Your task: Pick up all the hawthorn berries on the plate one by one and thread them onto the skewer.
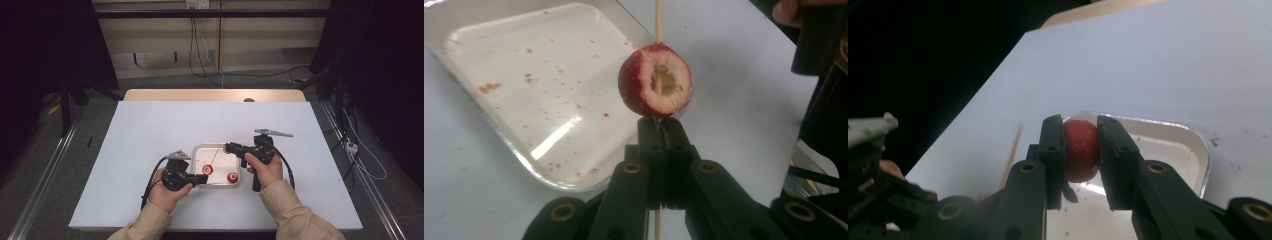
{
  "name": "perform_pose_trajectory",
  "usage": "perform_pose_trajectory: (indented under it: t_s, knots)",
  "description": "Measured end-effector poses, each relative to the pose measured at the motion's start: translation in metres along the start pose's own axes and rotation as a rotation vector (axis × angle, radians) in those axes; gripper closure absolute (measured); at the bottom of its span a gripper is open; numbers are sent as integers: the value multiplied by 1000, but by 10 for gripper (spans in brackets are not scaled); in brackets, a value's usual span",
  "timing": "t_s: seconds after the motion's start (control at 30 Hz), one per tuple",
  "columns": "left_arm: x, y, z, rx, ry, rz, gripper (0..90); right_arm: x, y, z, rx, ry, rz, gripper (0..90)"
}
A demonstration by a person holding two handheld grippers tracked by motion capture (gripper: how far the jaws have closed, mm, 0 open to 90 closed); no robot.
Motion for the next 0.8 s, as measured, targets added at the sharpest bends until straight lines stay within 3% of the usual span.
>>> perform_pose_trajectory:
  t_s: [0.23,0.8]
  knots:
    - [-4,9,-9,-29,10,31,894,13,-2,8,4,3,-46,746]
    - [2,8,-5,-23,-12,-25,896,15,-1,16,30,10,-69,746]
Point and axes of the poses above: each handheld gripper's, and its own axes: y roughly forward along the jaws, x roughly out of its top, z roughly to its left, the point moved 8 cm from there along y, roughly forward along the jaws, and after that the axes turned 8 degrees about -y, right-handed, at the moved point
